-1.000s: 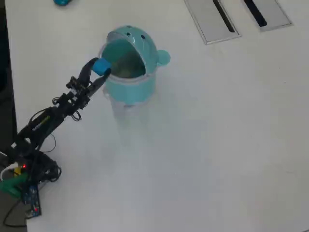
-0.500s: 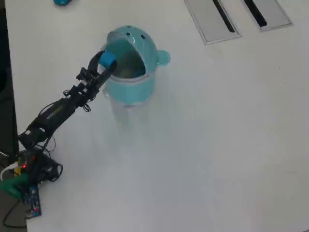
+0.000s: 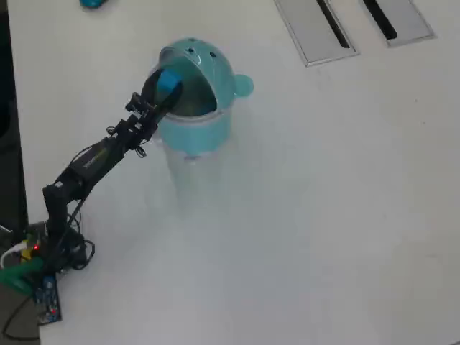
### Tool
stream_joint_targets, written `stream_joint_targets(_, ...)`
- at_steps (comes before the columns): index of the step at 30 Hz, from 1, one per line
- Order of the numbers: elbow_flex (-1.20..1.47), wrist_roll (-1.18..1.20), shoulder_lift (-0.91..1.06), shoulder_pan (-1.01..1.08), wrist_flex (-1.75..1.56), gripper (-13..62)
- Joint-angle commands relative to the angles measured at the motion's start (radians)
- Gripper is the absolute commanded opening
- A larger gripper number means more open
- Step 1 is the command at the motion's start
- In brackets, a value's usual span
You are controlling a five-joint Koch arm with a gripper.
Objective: Grasp RGB lego blocks and put them in the bin one by one.
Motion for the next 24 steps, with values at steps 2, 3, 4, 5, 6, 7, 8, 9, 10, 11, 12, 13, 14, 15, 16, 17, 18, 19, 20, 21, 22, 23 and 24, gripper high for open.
stream_joint_targets(2,-0.155,-0.032,0.002,-0.014,-0.066,10.5)
stream_joint_targets(3,-0.155,-0.054,-0.006,-0.017,-0.067,11.8)
stream_joint_targets(4,-0.158,-0.092,-0.014,-0.02,-0.063,14.9)
stream_joint_targets(5,-0.161,-0.149,-0.018,-0.025,-0.055,19.3)
stream_joint_targets(6,-0.16,-0.164,-0.018,-0.026,-0.049,20.1)
stream_joint_targets(7,-0.158,-0.169,-0.018,-0.028,-0.049,20.1)
stream_joint_targets(8,-0.158,-0.169,-0.018,-0.028,-0.049,20.2)
stream_joint_targets(9,-0.161,-0.173,-0.018,-0.031,-0.048,21.5)
stream_joint_targets(10,-0.169,-0.209,-0.021,-0.031,-0.046,24.6)
stream_joint_targets(11,-0.163,-0.252,-0.025,-0.034,-0.046,27.3)
stream_joint_targets(12,-0.155,-0.278,-0.025,-0.035,-0.044,28.3)
stream_joint_targets(13,-0.155,-0.282,-0.025,-0.035,-0.046,28.7)
stream_joint_targets(14,-0.155,-0.284,-0.025,-0.037,-0.046,28.7)
stream_joint_targets(15,-0.153,-0.295,-0.025,-0.04,-0.044,28.9)
stream_joint_targets(16,-0.152,-0.304,-0.021,-0.04,-0.038,29.7)
stream_joint_targets(17,-0.147,-0.305,-0.018,-0.04,-0.035,30.1)
stream_joint_targets(18,-0.138,-0.305,-0.014,-0.04,-0.035,30.1)
stream_joint_targets(19,-0.127,-0.304,-0.006,-0.038,-0.035,30.1)
stream_joint_targets(20,-0.115,-0.304,0.005,-0.038,-0.035,30.1)
stream_joint_targets(21,-0.091,-0.304,0.017,-0.038,-0.035,30.1)
stream_joint_targets(22,-0.075,-0.304,0.029,-0.035,-0.035,30.1)
stream_joint_targets(23,-0.061,-0.304,0.038,-0.034,-0.035,30.1)
stream_joint_targets(24,-0.051,-0.302,0.046,-0.031,-0.034,30.1)
